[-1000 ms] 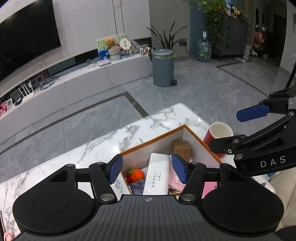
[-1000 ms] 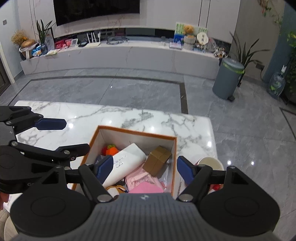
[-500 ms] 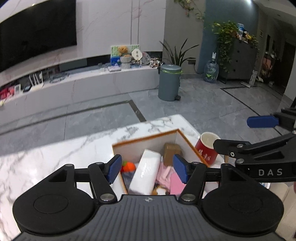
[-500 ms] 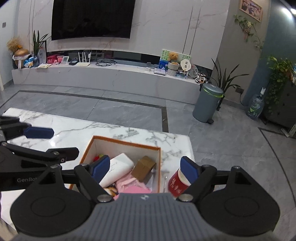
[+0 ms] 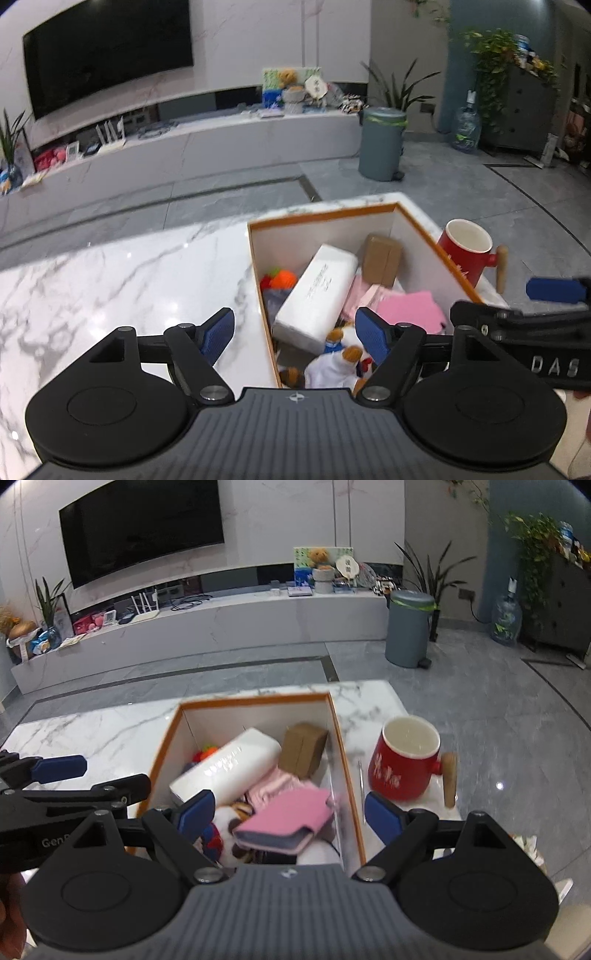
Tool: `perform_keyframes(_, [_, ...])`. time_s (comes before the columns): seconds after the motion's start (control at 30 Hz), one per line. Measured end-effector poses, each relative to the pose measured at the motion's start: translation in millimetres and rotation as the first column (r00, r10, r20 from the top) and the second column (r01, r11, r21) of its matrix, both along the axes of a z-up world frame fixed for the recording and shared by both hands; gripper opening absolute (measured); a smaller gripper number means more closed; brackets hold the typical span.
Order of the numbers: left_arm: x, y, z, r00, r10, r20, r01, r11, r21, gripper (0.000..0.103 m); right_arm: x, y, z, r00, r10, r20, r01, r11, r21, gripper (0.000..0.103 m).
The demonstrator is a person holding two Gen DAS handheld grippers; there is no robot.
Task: Organize objects
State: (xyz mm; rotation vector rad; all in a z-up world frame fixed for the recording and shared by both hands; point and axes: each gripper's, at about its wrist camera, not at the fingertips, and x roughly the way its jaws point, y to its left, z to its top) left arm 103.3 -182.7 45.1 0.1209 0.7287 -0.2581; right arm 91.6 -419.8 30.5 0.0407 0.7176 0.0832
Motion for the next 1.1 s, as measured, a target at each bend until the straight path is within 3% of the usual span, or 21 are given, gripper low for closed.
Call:
perform_keyframes(0.17, [3, 4, -17, 0.999, 0.014, -0.029, -0.014, 1.0, -0.013, 0.086, -3, 4, -28, 1.0, -0.023, -0.003, 0.023, 0.999, -0.03, 0.09])
perform_keyframes(0.47, [7, 4, -42, 0.997, 0.023, -0.069, -0.019, 0.998, 0.054, 0.086, -1, 10, -66, 0.999, -0.047, 0.019, 0.047, 0.999, -0.012, 0.09])
perform_keyframes(0.63, [1, 3, -45, 0.998, 0.034, -0.054, -0.031, 0.998, 0.054, 0.086, -4, 13, -72, 0.998, -0.039, 0.044, 0.041, 0.998, -0.053, 0.09])
perform_keyframes(0.9, [-5, -7, -47, 0.999, 0.036, -0.018, -0.034, 0.993, 0.109, 0.086, -10, 3, -79, 0.997, -0.054, 0.051, 0.055, 0.998, -0.009, 0.09])
perform_keyframes(1.1, [-4, -5, -50, 0.999, 0.044, -0.006, -0.043, 0.994, 0.102, 0.088, -12, 3, -85, 0.997, -0.049, 0.062, 0.049, 0.999, -0.005, 0.09])
